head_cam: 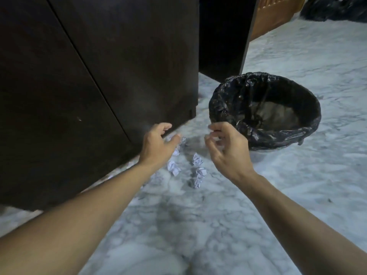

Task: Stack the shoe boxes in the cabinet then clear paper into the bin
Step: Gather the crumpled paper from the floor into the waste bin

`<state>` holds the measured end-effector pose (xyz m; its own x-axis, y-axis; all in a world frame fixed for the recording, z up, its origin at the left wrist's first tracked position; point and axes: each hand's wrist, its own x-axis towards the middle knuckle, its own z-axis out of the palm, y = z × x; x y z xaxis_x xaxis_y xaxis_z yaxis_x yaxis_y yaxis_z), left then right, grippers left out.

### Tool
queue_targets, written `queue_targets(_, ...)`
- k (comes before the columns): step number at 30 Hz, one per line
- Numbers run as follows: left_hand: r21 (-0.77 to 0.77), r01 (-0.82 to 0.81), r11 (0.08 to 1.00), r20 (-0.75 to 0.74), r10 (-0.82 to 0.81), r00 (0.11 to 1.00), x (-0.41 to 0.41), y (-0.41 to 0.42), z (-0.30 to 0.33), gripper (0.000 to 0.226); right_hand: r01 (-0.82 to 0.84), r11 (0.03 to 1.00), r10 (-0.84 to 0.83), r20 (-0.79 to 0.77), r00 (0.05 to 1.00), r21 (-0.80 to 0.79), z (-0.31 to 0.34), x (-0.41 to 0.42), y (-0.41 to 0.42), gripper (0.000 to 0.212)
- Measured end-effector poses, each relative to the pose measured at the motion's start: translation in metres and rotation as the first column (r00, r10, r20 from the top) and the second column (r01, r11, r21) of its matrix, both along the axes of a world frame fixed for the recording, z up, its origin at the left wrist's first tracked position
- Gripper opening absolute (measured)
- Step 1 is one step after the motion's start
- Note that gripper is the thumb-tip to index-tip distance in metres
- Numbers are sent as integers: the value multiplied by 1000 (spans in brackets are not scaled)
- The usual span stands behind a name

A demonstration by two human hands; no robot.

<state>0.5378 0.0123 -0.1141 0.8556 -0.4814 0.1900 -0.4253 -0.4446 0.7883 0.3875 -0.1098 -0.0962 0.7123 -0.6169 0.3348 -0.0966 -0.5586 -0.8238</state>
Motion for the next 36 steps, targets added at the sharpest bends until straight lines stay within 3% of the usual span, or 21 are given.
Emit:
queue_targets(6, 214, -191, 958, 159, 159, 975, 7, 93, -80, 76, -131, 991, 106, -447, 888, -24, -75, 23, 11, 53)
queue_targets(11, 381, -435, 816, 217, 378, 900, 5, 149, -128, 112, -229, 972, 134, -658, 741, -60, -119, 27, 11, 112)
queue_targets(14, 448, -499, 741, 167, 479, 862, 3, 171, -148, 123, -251, 964, 106, -746, 658, -84, -134, 34, 6, 134)
queue_targets(17, 486, -505, 713, 39, 560, 828, 7, 182, -158, 128, -264, 961, 114, -749, 653, -84, -146, 44, 2, 143)
queue_targets(21, 400, -414, 818, -125, 496, 859, 12, 180, -166, 131, -321, 944, 163, -730, 664, -81, -161, 57, 1, 134)
queue_targets(29, 445, -225, 867, -20, 261, 965, 24, 163, -169, 115, -468, 875, 229, -745, 626, -124, -175, 81, 24, 92)
queue_targets(36, 548, -104, 830, 35, 101, 994, 31, 144, -169, 111, -539, 828, 248, -763, 597, -152, -174, 95, 40, 55)
